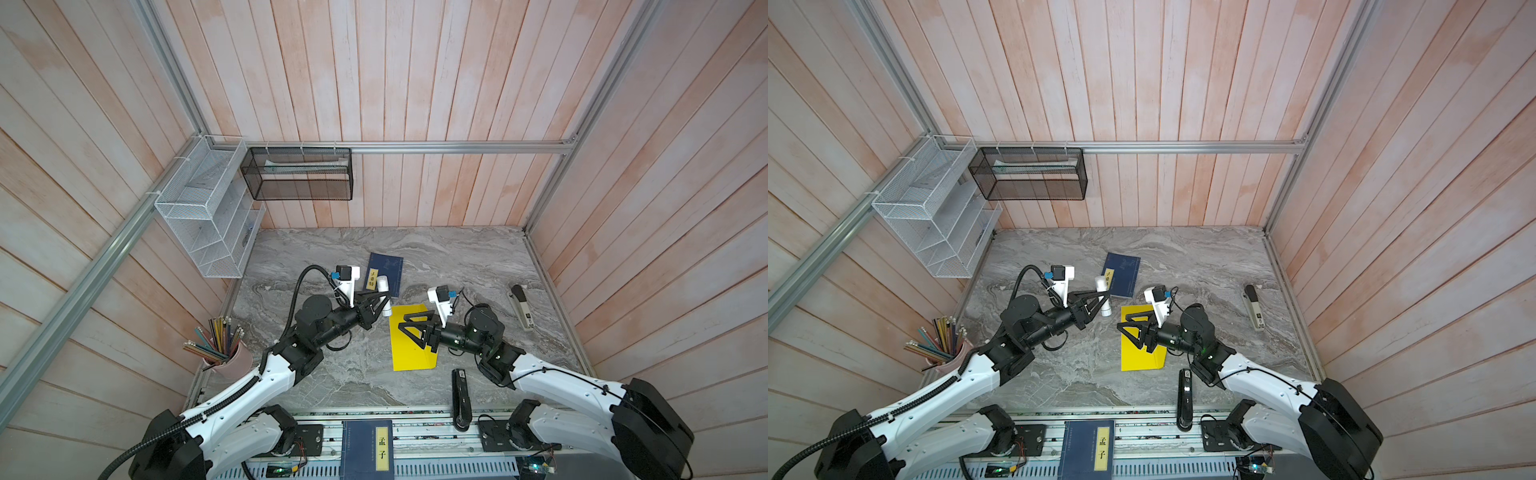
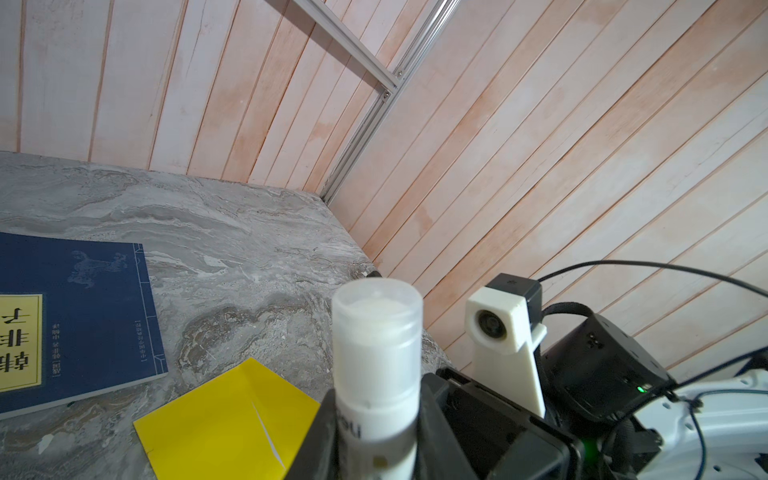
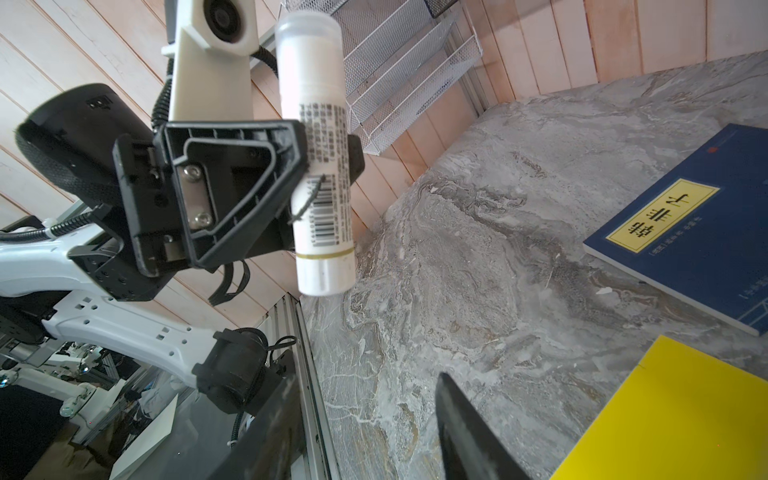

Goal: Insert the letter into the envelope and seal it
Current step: 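Lift the glue stick with the left gripper toward the right gripper, then close the right gripper on the glue stick cap held by the left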

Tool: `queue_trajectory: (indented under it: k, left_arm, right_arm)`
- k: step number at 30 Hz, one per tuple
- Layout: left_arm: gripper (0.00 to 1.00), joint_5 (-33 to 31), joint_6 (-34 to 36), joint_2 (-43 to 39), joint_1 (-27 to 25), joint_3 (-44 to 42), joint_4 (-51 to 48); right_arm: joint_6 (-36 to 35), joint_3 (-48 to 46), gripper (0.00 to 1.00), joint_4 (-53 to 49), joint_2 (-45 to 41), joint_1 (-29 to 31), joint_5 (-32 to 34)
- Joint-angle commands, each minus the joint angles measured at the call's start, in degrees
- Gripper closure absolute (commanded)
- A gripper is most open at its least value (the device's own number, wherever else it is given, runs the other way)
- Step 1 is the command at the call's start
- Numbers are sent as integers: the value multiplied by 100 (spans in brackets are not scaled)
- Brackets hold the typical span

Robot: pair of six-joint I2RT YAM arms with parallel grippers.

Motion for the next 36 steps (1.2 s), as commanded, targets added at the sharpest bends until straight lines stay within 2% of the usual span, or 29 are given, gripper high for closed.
queue_trajectory:
  k: [1, 9, 18, 30, 36]
  left_arm:
    - [97, -114, 138, -188, -65, -152, -35]
    - [98, -398, 428, -472, -199, -406, -167]
    - [99, -1113, 959, -211, -704, -205, -391]
    - [100, -1458, 1140, -84, -937, -78, -384]
    - [100, -1494, 1169, 38, -998, -5, -462]
  right_arm:
    - [-151, 294, 45, -25, -202, 39, 271]
    - [-403, 1276, 45, -1498, -253, 40, 675]
    - [-361, 2438, 43, -3003, 356, 94, 909]
    - [-519, 2742, 42, -3427, 621, 299, 1219]
    - [-544, 2901, 45, -3511, 794, 404, 1219]
